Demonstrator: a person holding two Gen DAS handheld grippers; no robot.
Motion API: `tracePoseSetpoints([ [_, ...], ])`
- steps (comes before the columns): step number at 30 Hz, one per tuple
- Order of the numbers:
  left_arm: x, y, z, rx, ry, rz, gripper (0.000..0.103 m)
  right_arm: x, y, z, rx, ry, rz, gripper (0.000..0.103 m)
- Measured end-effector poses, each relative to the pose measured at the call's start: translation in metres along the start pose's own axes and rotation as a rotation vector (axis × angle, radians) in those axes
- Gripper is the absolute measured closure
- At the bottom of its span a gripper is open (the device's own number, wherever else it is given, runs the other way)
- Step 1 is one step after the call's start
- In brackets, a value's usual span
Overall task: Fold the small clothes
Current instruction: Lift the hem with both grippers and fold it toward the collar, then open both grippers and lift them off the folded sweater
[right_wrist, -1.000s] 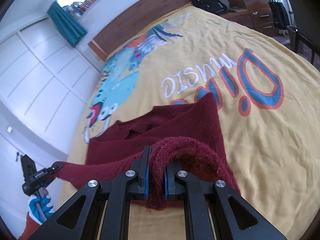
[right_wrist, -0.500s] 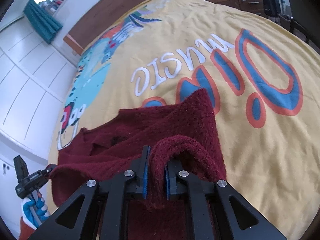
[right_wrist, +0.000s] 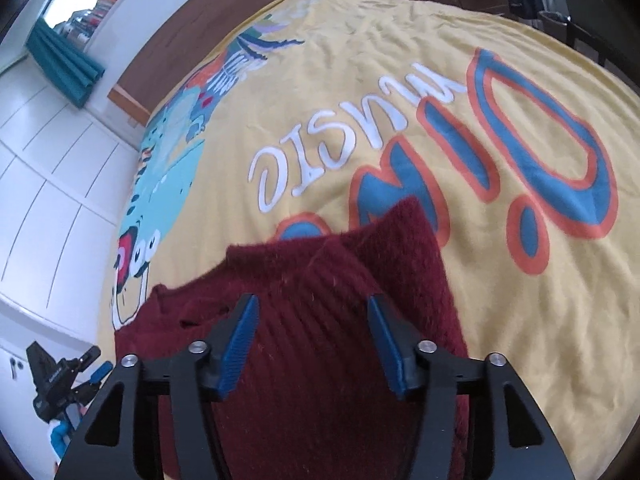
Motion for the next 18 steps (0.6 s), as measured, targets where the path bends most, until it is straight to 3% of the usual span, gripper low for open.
tracePoseSetpoints([
  [7,0.033,-0.007,-0.007,-0.089,-0.046,-0.078,0.049,0.028,0.027,-0.002,0.107,-0.029,-0.032,0.043],
  [13,0.035,-0.038,0.021,-0.234,-0.027,-0.091,0.049,0.031,0.045,0.041,0.300,-0.005,0.010,0.043],
  [18,0.019,-0.061,0.051,-0.336,0.009,-0.106,0.049,0.021,0.036,0.072,0.395,-0.011,0.077,0.043],
])
Point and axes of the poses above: each gripper's, at about its wrist camera, not at the fingertips, and x roughly against the way its jaws point, y to its left, z to its underside, the point moved 2 cm from there along -x, roughly the way its jaws point, and after that the axes turned 15 degrees about -x, right-handed, at the moved point
